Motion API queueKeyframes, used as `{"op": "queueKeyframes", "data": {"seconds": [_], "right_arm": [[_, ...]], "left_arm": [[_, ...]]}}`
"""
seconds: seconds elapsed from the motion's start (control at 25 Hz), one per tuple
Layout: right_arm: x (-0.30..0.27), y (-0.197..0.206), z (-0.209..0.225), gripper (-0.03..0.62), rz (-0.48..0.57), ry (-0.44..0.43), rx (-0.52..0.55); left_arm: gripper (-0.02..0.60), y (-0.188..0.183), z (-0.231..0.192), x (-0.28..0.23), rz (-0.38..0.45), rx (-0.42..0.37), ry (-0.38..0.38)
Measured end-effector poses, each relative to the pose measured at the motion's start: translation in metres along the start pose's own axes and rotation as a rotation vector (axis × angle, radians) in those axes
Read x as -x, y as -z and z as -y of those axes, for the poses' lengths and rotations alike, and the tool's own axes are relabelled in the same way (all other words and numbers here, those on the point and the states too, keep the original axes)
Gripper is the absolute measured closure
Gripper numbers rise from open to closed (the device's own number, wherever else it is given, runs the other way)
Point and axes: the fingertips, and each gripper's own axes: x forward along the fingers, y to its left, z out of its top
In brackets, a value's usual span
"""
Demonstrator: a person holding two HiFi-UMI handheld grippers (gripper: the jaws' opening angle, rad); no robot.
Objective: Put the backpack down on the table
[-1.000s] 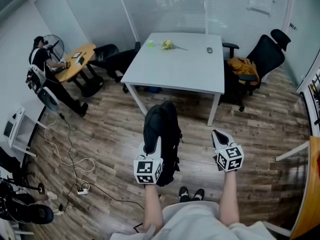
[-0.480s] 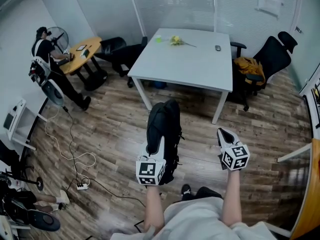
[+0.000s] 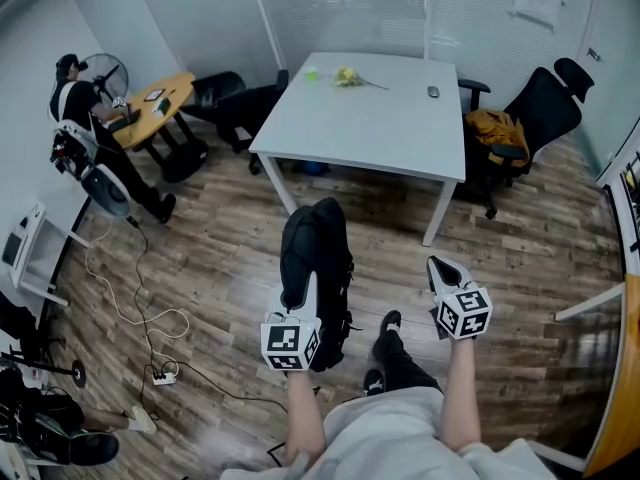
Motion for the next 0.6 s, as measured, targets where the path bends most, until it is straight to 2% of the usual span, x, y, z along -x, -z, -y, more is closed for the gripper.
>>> {"op": "queueKeyframes", "data": {"seconds": [0.32, 0.6], "right_arm": [[-0.053, -0.005, 0.017, 0.595, -0.003, -0.012, 0.008], [-0.121, -0.037, 0.025, 0.595, -0.009, -0.037, 0.007]], "left_arm": [[0.541, 0.005, -0.024, -0.044, -0.003, -0.006, 0.002], [0.54, -0.017, -0.058, -0.099, -0.007, -0.007, 0.006]]}}
